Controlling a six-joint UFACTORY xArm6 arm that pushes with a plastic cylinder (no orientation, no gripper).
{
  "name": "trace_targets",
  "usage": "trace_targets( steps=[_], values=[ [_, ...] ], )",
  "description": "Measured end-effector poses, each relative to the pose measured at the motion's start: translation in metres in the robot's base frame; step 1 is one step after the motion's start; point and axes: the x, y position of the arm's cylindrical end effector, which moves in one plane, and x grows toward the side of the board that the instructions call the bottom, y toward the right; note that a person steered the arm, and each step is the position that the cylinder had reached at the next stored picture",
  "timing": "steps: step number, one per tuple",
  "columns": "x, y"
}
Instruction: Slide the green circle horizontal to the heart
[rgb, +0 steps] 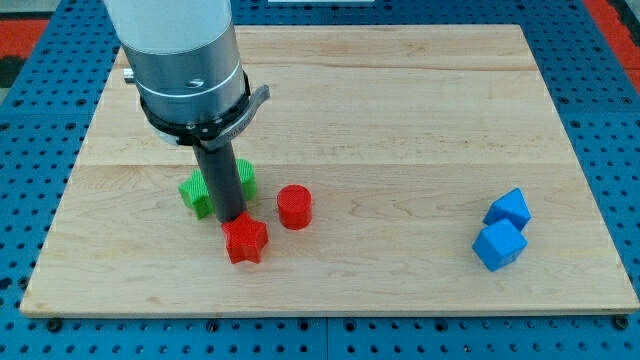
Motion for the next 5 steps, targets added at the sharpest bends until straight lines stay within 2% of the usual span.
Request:
trace_targets(
  steps=[2,4,5],
  values=[
    [-0.049,0.001],
    [-0.062,0.003],
    [-0.087,0.024]
  ],
)
